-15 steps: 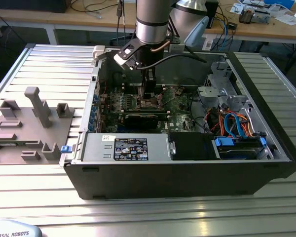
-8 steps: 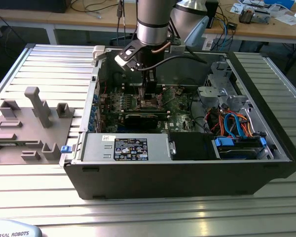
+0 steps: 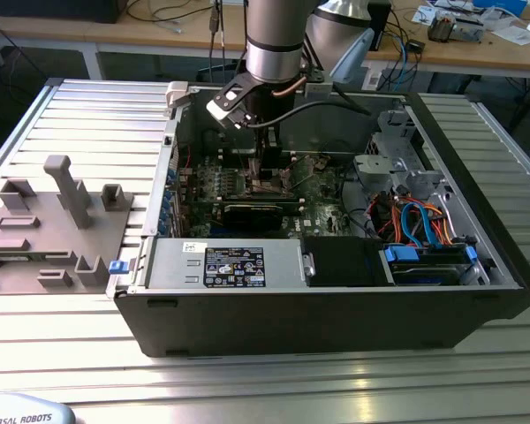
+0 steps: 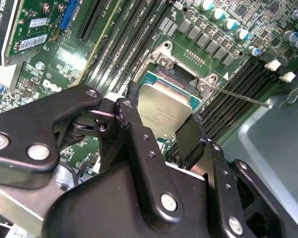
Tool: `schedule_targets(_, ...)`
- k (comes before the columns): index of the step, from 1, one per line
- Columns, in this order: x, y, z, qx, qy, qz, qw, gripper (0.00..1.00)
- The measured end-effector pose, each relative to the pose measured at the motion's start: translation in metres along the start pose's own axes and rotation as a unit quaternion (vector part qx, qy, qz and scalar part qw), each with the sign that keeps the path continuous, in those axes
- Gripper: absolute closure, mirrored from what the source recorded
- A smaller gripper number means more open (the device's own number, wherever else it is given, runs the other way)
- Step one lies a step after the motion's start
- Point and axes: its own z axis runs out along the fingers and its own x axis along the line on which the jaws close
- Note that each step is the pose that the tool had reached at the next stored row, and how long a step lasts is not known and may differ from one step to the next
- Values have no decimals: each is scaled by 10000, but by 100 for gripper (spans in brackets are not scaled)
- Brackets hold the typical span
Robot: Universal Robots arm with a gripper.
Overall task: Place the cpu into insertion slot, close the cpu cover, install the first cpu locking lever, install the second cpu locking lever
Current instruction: 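Place the cpu into insertion slot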
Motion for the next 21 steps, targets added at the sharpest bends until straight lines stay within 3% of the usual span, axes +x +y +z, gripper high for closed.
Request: schedule_targets(21, 3, 33, 100, 0, -1, 3, 10000, 46)
